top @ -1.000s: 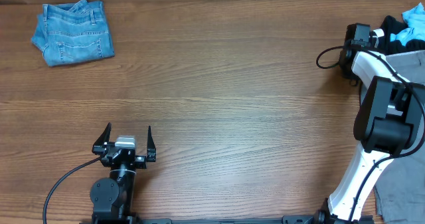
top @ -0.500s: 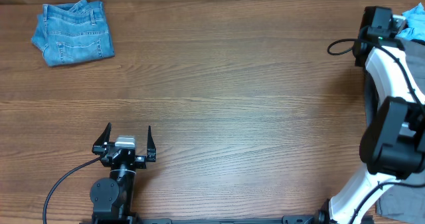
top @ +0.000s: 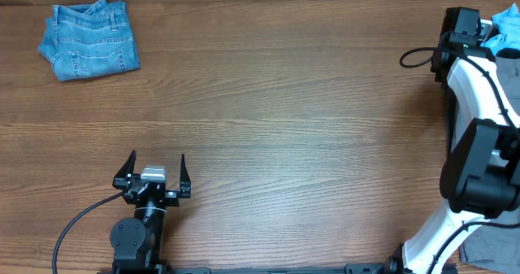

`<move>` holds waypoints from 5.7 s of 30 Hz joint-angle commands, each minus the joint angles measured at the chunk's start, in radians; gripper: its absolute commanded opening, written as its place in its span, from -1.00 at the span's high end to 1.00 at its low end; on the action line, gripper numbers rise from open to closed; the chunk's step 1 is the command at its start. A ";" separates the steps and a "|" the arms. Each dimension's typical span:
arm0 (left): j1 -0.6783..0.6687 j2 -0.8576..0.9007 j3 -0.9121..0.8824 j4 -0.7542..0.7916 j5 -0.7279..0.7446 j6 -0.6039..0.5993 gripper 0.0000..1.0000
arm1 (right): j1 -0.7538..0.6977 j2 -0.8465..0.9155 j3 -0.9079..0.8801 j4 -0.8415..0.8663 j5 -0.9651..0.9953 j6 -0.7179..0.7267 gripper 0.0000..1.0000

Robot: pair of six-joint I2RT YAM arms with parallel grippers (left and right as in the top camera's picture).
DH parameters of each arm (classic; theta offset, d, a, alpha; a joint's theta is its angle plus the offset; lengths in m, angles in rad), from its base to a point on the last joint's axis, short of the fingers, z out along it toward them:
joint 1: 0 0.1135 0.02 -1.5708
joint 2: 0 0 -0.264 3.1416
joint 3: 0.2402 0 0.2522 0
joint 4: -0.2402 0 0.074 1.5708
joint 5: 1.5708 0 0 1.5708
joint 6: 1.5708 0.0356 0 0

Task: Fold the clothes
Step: 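Grasp the grey trousers' waistband with the right gripper, then drag the grey trousers left and lay them flat mid-table, then reach the left gripper to the trousers' left waistband corner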

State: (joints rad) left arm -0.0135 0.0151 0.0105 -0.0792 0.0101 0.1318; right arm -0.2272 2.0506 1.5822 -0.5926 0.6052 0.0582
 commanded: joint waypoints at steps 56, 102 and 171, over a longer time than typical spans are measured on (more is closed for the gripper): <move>-0.002 -0.011 -0.006 0.002 -0.010 0.014 -1.00 | -0.149 0.296 0.032 0.118 -0.180 0.028 0.92; -0.002 -0.011 -0.006 0.002 -0.010 0.014 -1.00 | 0.589 -0.182 0.061 0.068 -0.691 0.394 0.92; -0.002 -0.011 -0.006 0.002 -0.010 0.014 -0.99 | 0.285 -0.272 -0.124 -0.507 -0.760 0.646 -1.00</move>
State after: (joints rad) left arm -0.0135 0.0151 0.0105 -0.0788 0.0101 0.1318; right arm 0.0551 1.7851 1.4651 -1.1061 -0.1600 0.6891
